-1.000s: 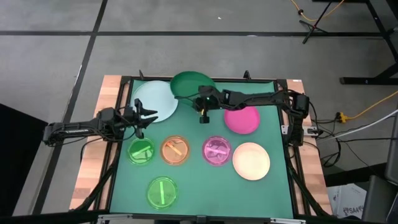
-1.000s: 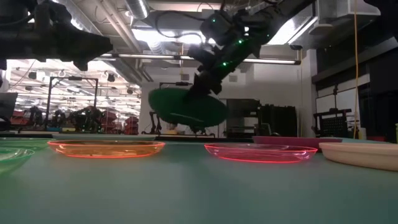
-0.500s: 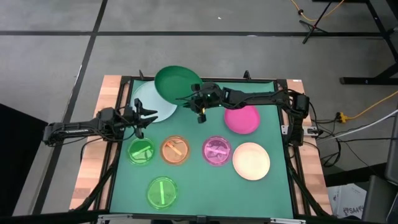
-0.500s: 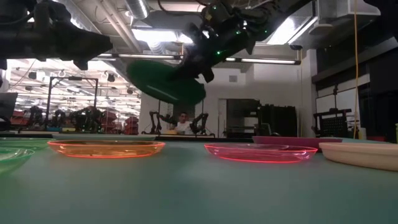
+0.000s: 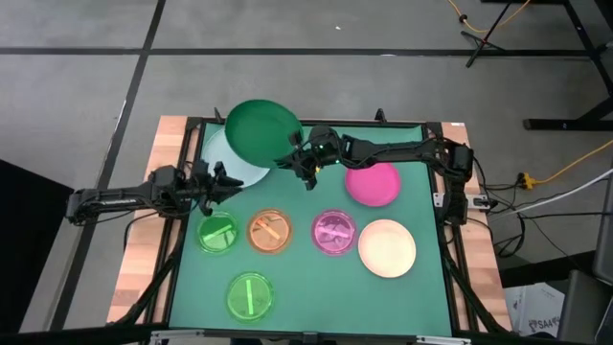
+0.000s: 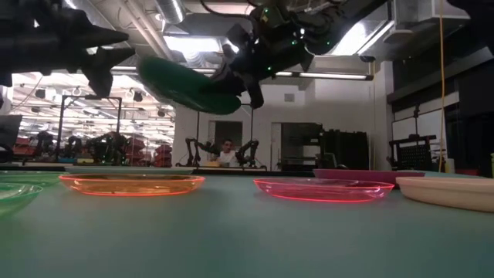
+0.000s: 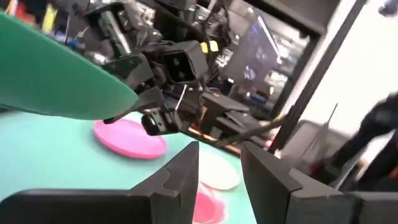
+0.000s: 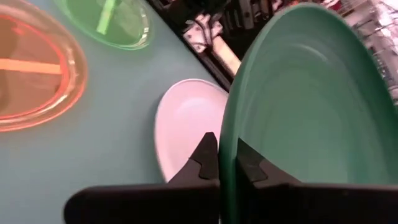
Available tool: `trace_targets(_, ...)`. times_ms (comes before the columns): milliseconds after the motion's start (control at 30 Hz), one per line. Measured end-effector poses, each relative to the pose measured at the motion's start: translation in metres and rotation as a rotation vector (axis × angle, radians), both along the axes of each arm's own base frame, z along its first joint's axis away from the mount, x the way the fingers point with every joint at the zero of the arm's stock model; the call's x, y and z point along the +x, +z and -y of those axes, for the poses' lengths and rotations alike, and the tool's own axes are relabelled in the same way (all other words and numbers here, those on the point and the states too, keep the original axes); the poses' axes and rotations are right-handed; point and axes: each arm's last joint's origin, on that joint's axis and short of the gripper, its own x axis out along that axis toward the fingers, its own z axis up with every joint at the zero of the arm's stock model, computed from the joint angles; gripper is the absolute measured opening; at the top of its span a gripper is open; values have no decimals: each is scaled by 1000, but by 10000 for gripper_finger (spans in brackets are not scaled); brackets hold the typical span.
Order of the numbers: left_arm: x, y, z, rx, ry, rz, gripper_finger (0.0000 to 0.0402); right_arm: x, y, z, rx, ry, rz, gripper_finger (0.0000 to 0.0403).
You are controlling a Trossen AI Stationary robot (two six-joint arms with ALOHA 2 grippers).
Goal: Stack plastic plates
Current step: Stack the dark green plate on top of the blue plate
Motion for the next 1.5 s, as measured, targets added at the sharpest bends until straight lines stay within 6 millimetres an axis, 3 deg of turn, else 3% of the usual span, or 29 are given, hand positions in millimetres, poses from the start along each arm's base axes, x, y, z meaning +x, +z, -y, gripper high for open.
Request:
trace_targets(267, -2, 2, -8, -293, 246, 83, 114, 2, -17, 1, -29, -14, -73, 0)
trace_targets(433, -4, 7, -10, -302, 289, 147, 114, 1, -24, 2, -59, -39, -124, 0)
trace_targets(567, -6, 19, -10, -206, 328, 173, 114, 0, -26, 2, -60, -41, -148, 0)
trace_targets(800, -2, 45, -11, 125, 424, 90, 114, -1, -27, 2, -56, -40, -163, 0)
trace_targets(1000, 17, 60, -14, 311, 431, -49, 114, -1, -27, 2, -56, -39, -162, 0)
trace_targets(1167, 40, 69, -16, 408, 339, -145, 114, -1, -27, 1, -55, -39, -161, 0)
trace_targets(1500, 71, 74, -21, 479, 204, -607, 114, -2, -30, 1, -44, -38, -198, 0)
